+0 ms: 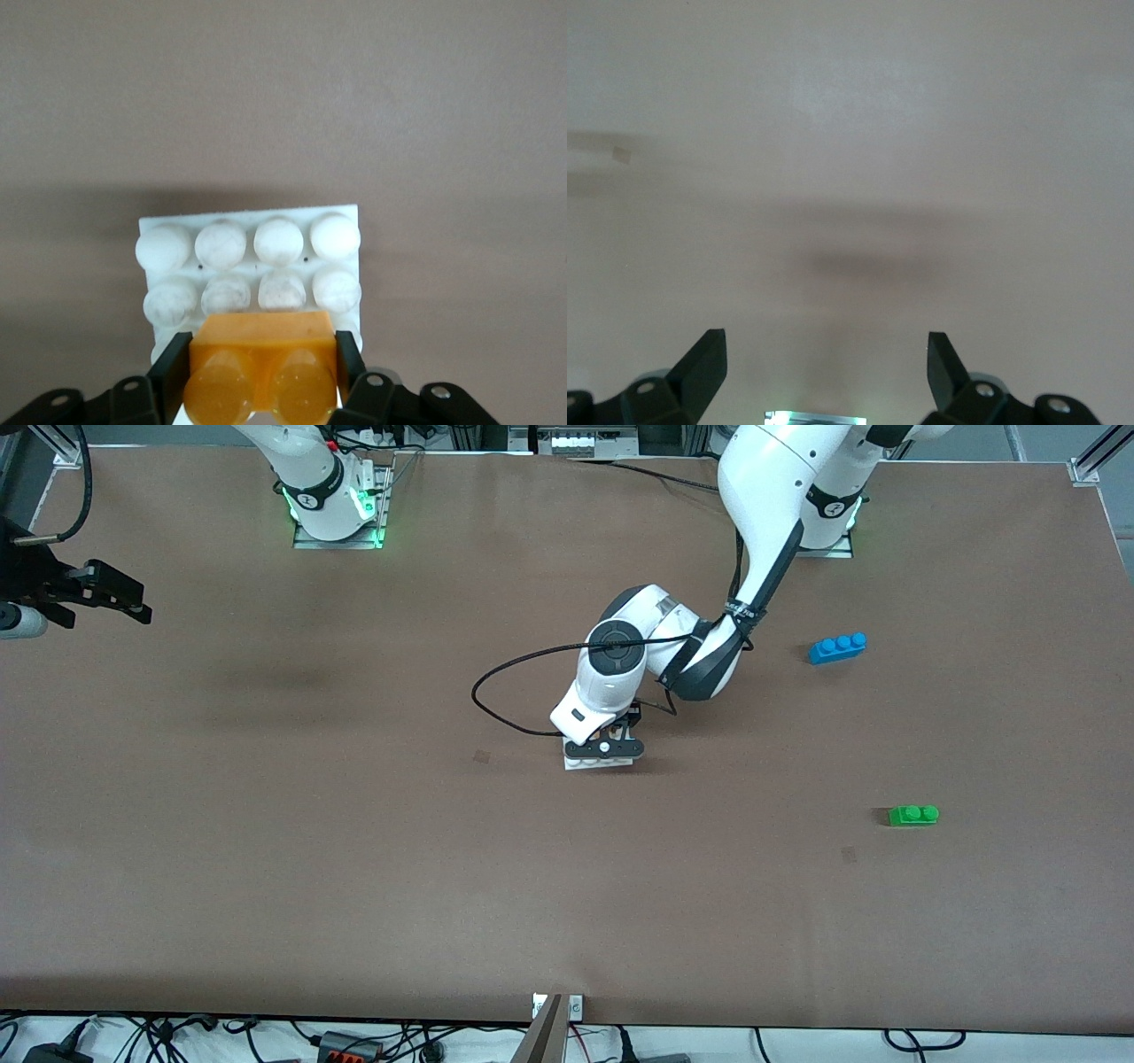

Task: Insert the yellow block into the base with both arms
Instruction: 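Carry the yellow block with the left gripper over the white base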

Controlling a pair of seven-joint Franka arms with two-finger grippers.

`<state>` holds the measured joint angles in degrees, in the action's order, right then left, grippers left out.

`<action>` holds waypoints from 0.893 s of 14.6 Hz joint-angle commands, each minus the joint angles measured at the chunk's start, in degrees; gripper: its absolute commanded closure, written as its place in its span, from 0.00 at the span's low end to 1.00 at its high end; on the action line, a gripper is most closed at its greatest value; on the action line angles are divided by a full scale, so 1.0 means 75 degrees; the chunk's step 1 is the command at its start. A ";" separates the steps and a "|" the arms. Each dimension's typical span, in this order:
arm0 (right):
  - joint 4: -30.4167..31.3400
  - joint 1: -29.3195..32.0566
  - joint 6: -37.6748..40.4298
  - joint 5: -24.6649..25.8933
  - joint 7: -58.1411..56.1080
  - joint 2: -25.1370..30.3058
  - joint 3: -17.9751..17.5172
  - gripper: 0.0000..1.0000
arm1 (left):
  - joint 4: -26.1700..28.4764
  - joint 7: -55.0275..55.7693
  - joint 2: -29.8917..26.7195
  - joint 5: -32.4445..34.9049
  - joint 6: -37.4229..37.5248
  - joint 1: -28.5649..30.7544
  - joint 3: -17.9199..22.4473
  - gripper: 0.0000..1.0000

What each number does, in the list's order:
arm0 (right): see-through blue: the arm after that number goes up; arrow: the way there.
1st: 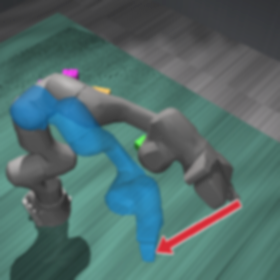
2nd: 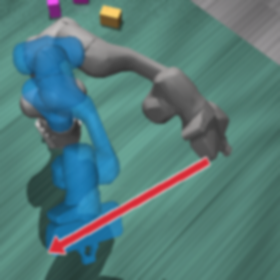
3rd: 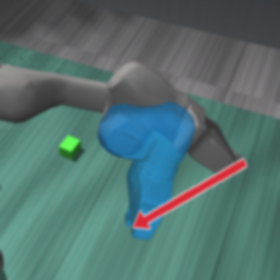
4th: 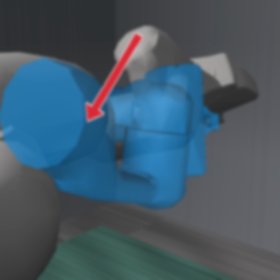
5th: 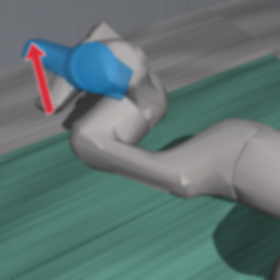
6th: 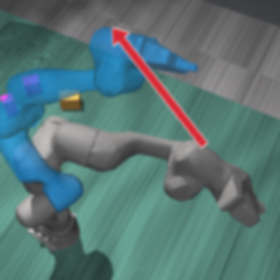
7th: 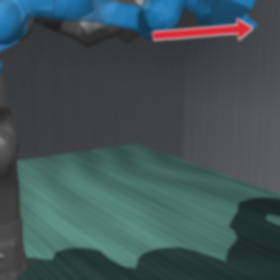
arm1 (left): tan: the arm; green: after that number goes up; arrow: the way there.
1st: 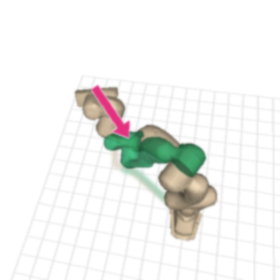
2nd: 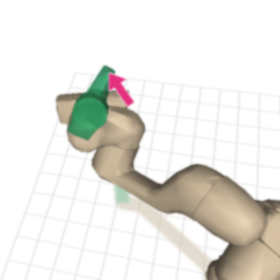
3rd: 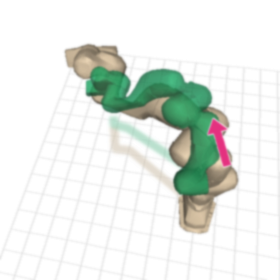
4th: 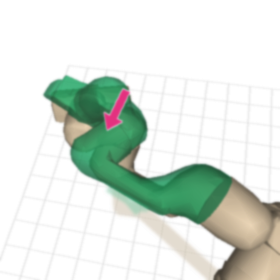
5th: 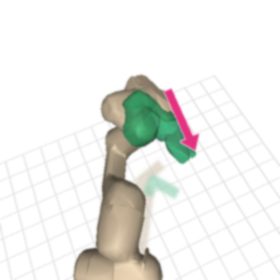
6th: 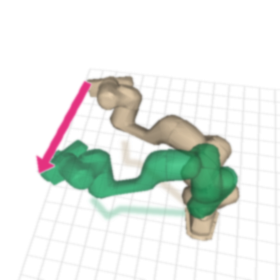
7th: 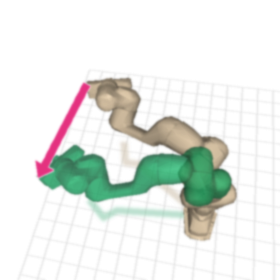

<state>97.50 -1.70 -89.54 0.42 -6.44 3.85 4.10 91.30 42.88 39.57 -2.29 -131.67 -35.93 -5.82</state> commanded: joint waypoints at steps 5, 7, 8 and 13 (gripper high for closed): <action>-0.0039 0.0050 -0.0026 -0.0138 0.0097 -0.0044 0.0005 0.00 | 0.0811 0.1173 -0.0694 0.0035 -0.0327 -0.0014 0.0108 0.53; -0.0039 0.0050 -0.0026 -0.0138 0.0097 -0.0044 0.0005 0.00 | 0.0811 0.1604 -0.0683 0.0047 -0.0327 -0.0060 0.0108 0.52; -0.0039 0.0050 -0.0026 -0.0138 0.0097 -0.0044 0.0005 0.00 | 0.0811 0.1653 -0.0683 0.0047 -0.0327 -0.0061 0.0108 0.52; -0.0039 0.0050 -0.0026 -0.0138 0.0097 -0.0044 0.0016 0.00 | 0.0846 0.1677 -0.0647 0.0070 -0.0374 -0.0119 0.0120 0.52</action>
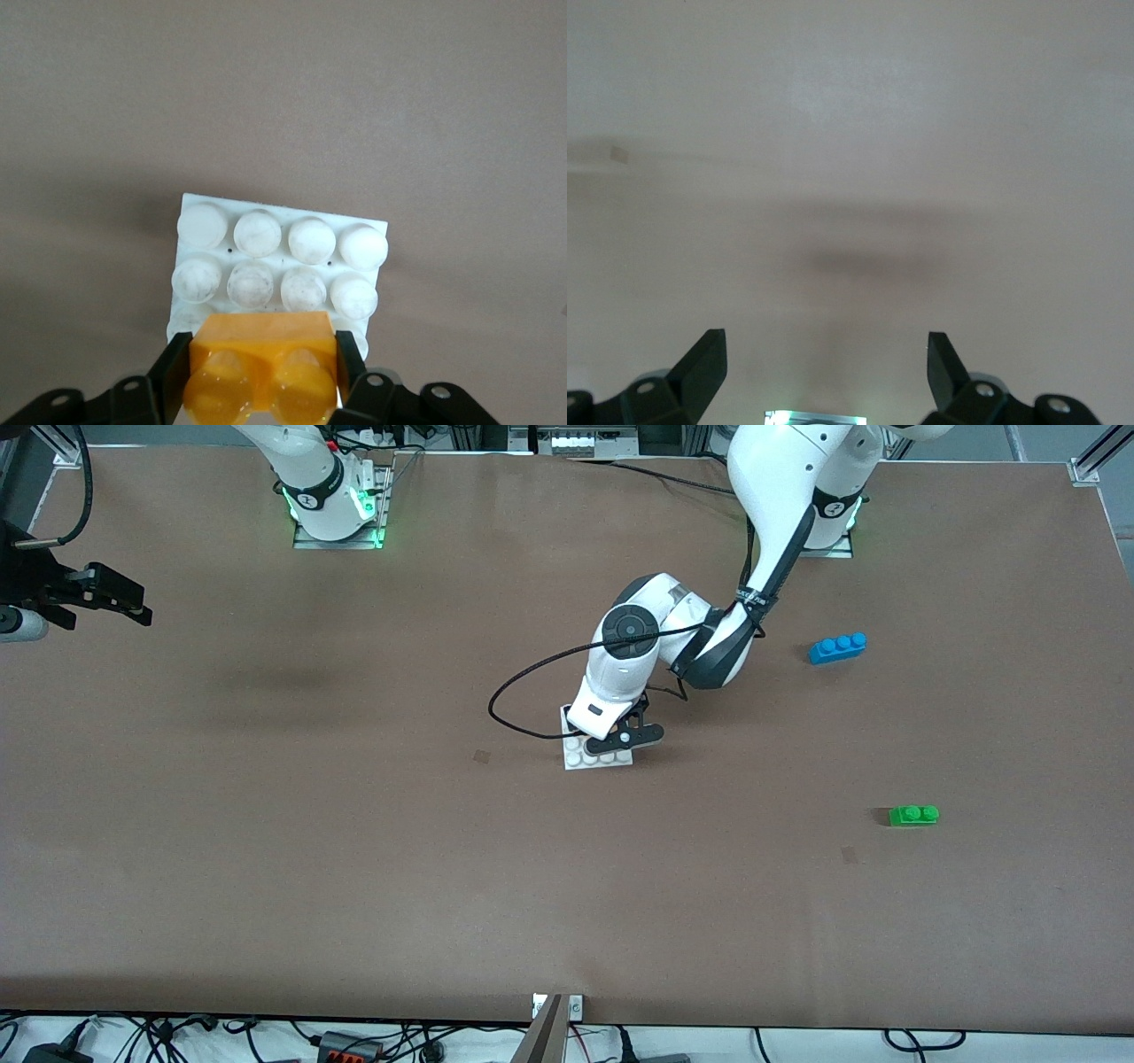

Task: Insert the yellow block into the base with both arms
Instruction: 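Press the yellow block down onto the base studs with the left gripper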

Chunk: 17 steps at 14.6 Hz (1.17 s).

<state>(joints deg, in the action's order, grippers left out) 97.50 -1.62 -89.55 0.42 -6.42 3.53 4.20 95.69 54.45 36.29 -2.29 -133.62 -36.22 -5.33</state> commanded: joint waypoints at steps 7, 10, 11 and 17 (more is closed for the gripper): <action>-0.0039 0.0053 -0.0024 -0.0138 0.0095 -0.0002 0.0002 0.00 | 0.0284 0.0158 -0.0104 0.0457 -0.0160 -0.0115 0.0043 0.52; -0.0039 0.0053 -0.0024 -0.0138 0.0095 -0.0002 0.0002 0.00 | 0.0284 0.0134 0.0025 0.0469 -0.0417 -0.0197 0.0043 0.52; -0.0039 0.0053 -0.0024 -0.0138 0.0095 -0.0002 0.0002 0.00 | 0.0284 0.0134 0.0036 0.0527 -0.0453 -0.0197 0.0043 0.52; -0.0039 0.0053 -0.0024 -0.0138 0.0095 -0.0002 0.0002 0.00 | 0.0378 0.0146 0.0037 0.0715 -0.0441 -0.0244 0.0043 0.52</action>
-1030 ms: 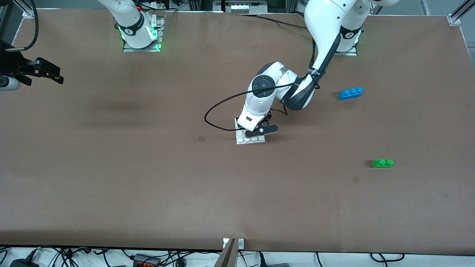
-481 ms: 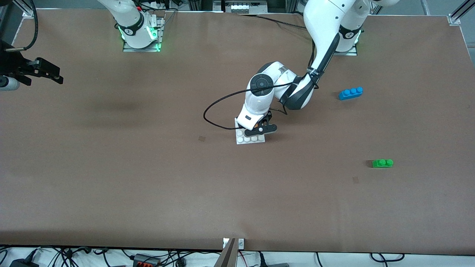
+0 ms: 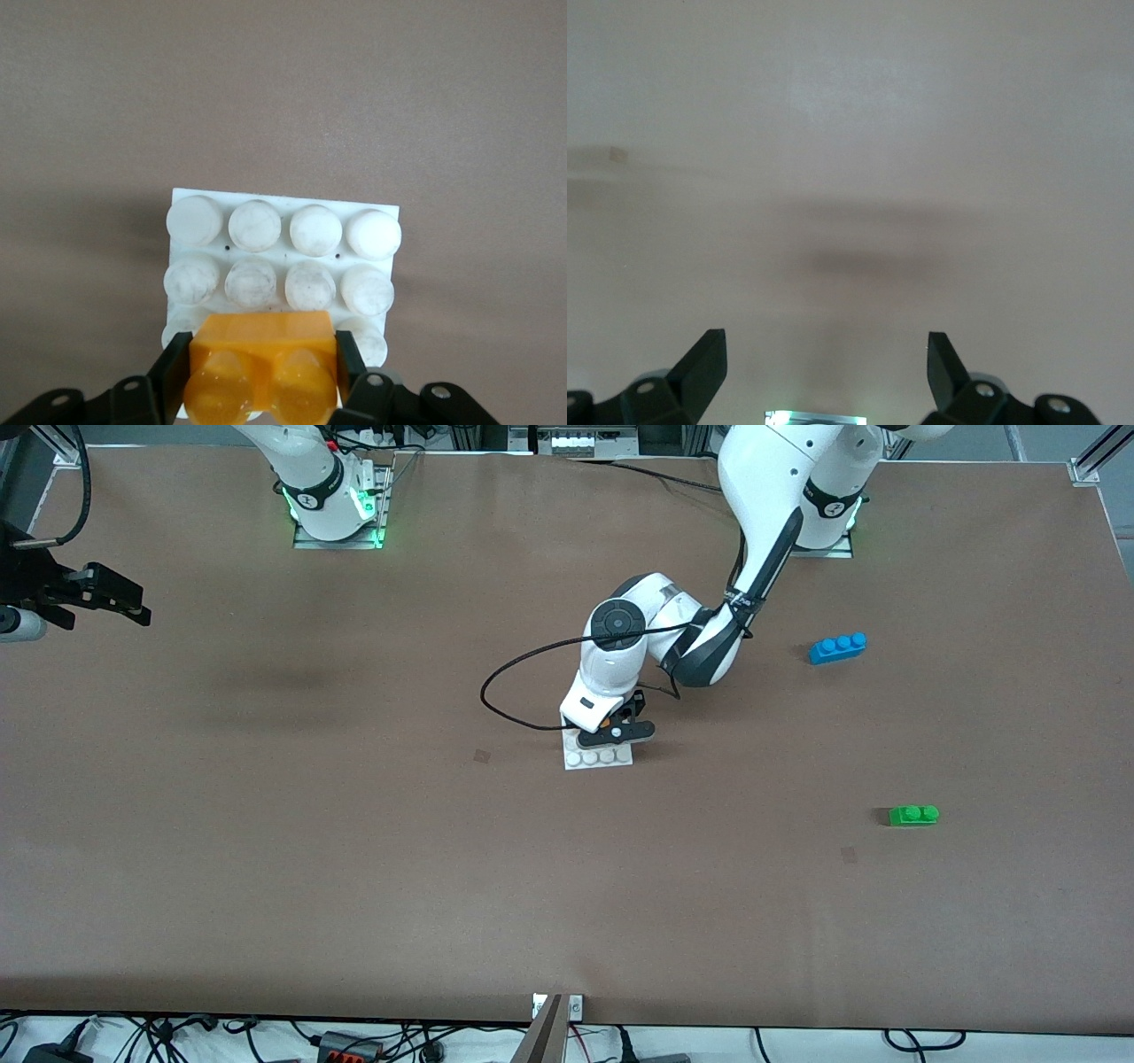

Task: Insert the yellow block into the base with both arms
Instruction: 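Press the yellow block down onto the base studs with the left gripper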

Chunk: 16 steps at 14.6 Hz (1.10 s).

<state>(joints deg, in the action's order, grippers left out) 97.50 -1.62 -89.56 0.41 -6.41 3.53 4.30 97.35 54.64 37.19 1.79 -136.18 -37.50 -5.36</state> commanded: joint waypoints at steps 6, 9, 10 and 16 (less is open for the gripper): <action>-0.0039 0.0051 -0.0023 -0.0137 0.0092 -0.0002 -0.0011 0.00 | 0.0180 0.0121 0.0010 0.0184 -0.0276 -0.0086 0.0047 0.52; -0.0039 0.0051 -0.0023 -0.0137 0.0092 -0.0002 -0.0011 0.00 | 0.0180 0.0121 0.0057 0.0184 -0.0300 -0.0086 0.0047 0.52; -0.0039 0.0051 -0.0023 -0.0137 0.0092 -0.0013 0.0001 0.00 | 0.0180 0.0121 0.0057 0.0184 -0.0300 -0.0086 0.0047 0.52; -0.0039 0.0051 -0.0023 -0.0137 0.0092 -0.0002 0.0001 0.00 | 0.0238 0.0132 0.0092 0.0184 -0.0451 -0.0191 0.0047 0.52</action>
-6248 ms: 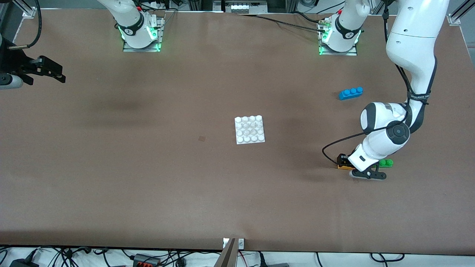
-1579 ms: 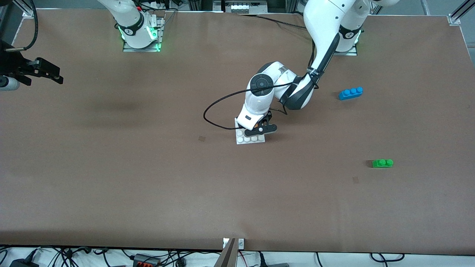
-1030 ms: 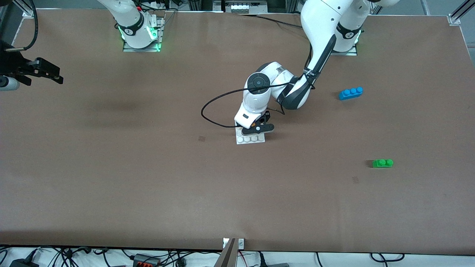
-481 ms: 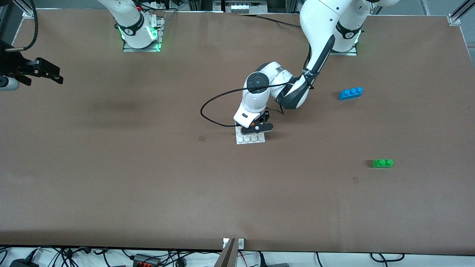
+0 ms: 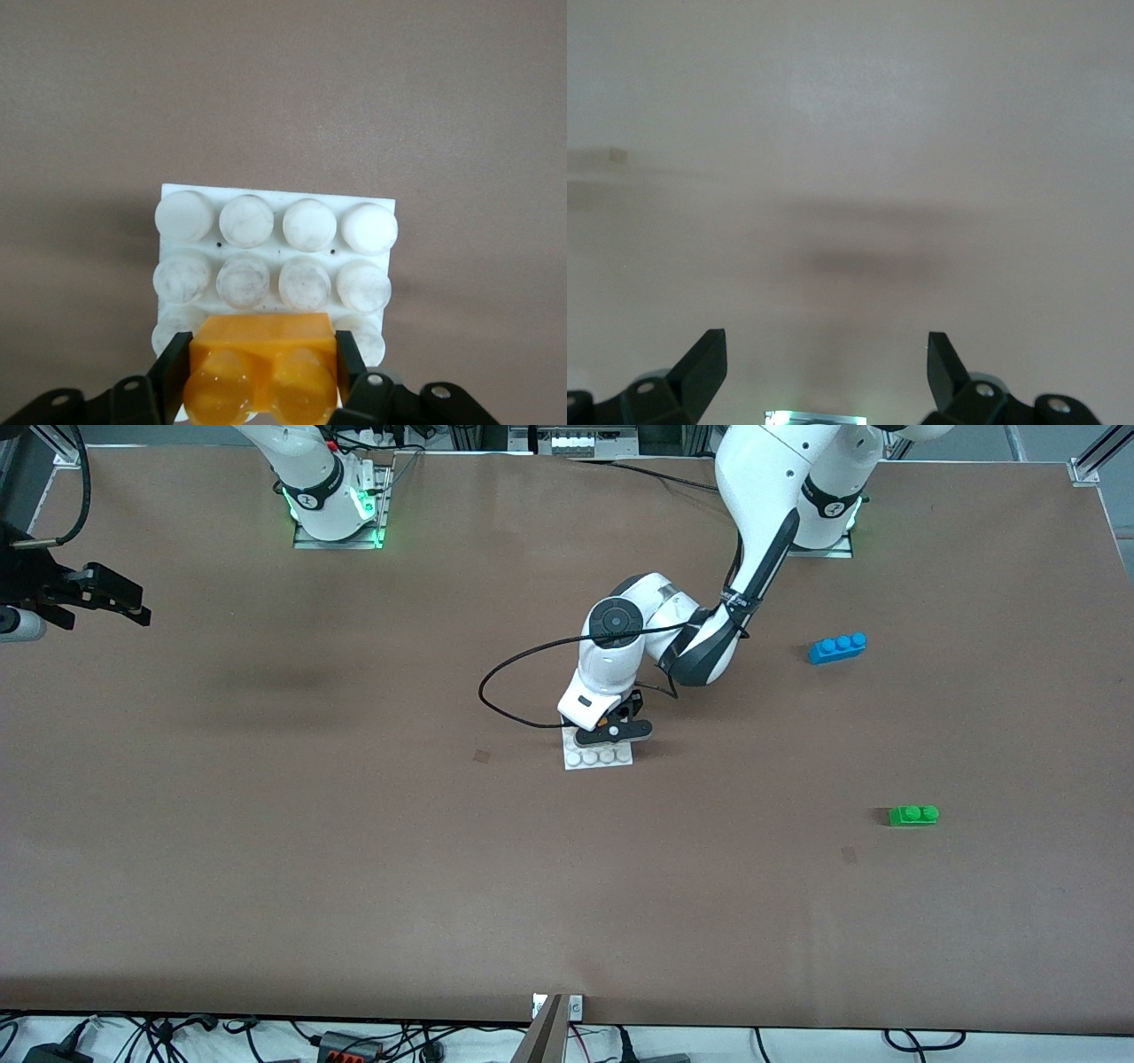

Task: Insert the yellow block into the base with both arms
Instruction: 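Press the yellow block down onto the base studs with the left gripper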

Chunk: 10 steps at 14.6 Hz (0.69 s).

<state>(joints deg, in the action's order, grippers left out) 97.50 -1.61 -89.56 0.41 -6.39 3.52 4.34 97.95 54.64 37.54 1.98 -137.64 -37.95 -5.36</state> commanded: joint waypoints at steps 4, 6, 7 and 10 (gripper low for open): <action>-0.0039 0.0051 -0.0023 -0.0137 0.0090 -0.0012 -0.0004 0.00 | 0.0206 0.0144 0.0023 0.0158 -0.0270 -0.0224 0.0047 0.53; -0.0039 0.0051 -0.0023 -0.0137 0.0090 -0.0012 -0.0004 0.00 | 0.0206 0.0144 0.0011 0.0158 -0.0246 -0.0213 0.0047 0.41; -0.0039 0.0051 -0.0023 -0.0137 0.0090 -0.0012 -0.0004 0.00 | 0.0195 0.0132 -0.0047 0.0158 -0.0176 -0.0178 0.0047 0.25; -0.0039 0.0051 -0.0023 -0.0137 0.0090 -0.0012 -0.0004 0.00 | 0.0160 0.0237 -0.0293 0.0146 0.0092 -0.0050 0.0035 0.00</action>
<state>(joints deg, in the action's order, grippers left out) 97.50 -1.61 -89.56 0.41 -6.38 3.50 4.34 98.55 54.94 37.94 2.03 -138.89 -38.82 -5.30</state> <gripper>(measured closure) 0.000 0.203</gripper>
